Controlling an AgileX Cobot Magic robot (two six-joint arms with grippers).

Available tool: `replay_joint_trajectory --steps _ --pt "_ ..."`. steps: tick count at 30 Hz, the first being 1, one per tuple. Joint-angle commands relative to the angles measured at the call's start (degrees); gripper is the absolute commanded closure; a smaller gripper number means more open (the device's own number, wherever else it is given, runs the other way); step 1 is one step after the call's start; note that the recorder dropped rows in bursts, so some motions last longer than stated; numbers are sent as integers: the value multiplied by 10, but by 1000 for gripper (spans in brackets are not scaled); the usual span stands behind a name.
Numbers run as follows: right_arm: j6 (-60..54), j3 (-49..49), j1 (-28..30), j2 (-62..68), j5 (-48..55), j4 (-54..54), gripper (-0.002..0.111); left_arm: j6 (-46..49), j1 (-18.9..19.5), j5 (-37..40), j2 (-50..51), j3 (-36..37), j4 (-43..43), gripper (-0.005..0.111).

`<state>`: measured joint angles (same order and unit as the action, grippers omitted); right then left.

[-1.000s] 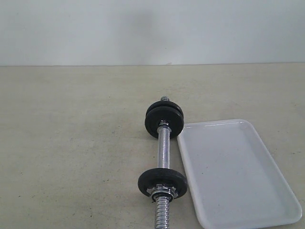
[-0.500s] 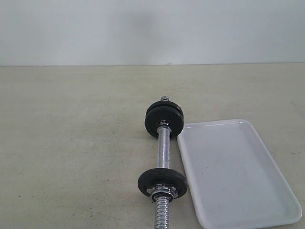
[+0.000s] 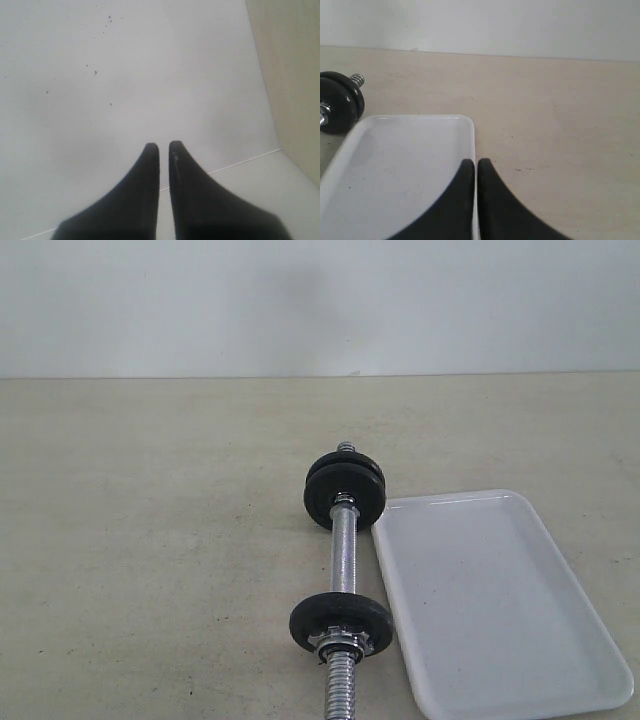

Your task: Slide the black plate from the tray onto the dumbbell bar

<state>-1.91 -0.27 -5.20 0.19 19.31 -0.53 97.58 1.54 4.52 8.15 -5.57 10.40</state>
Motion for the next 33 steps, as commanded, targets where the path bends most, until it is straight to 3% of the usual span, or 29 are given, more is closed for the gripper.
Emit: replay_joint_trajectory --steps 1,4,6,9,16,21,33 --pt "-2 3 3 -2 -2 0 108 -3 2 -2 -4 2 -5 102" --pt "-2 3 3 -2 -2 0 108 -26 2 -2 -4 2 -17 102" --pt "-2 3 3 -2 -2 0 108 -92 2 -2 -4 2 -21 102" --pt "-2 3 3 -2 -2 0 108 -211 2 -2 -4 2 -21 102" --pt "0 3 3 -2 -2 0 108 -605 2 25 -4 2 -21 102" --pt "0 3 3 -2 -2 0 108 -760 2 69 -4 2 -72 102" --pt "0 3 3 -2 -2 0 108 -793 2 169 -4 3 -72 102"
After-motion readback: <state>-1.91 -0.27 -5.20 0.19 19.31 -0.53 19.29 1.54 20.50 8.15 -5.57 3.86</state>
